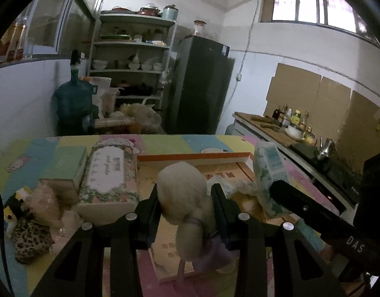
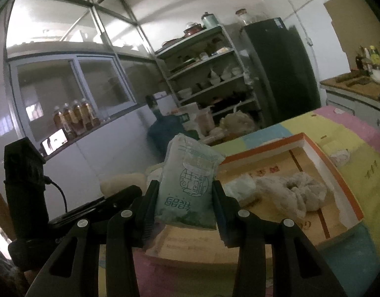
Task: Organize soft objects
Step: 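Lower the packet into the tray and open the right gripper while the left lowers the bear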
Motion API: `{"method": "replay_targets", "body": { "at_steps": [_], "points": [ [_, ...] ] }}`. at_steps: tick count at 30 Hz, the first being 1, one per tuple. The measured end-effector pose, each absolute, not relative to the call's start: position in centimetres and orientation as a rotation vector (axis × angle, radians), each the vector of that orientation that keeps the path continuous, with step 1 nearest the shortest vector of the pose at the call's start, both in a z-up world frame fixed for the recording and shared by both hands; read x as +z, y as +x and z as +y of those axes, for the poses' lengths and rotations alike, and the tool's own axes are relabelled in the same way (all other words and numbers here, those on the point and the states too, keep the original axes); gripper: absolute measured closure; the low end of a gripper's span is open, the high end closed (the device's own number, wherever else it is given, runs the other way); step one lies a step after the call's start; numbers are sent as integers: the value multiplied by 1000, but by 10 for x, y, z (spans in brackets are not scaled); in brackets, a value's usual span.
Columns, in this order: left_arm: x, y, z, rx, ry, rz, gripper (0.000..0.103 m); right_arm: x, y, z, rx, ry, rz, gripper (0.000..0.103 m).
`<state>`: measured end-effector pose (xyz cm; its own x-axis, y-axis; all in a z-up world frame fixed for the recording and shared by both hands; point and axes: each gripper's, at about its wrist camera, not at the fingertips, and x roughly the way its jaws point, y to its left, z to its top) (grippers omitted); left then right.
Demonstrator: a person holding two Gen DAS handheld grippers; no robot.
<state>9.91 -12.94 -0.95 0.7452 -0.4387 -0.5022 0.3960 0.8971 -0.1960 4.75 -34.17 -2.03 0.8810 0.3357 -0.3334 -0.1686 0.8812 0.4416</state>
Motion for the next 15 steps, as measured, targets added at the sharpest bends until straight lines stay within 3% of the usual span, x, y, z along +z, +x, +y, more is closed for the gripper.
{"method": "replay_targets", "body": {
  "at_steps": [15],
  "points": [
    [-35,119,-156,-469,-56,663,63,-48,62,-355,268,446,510,60]
  ]
}}
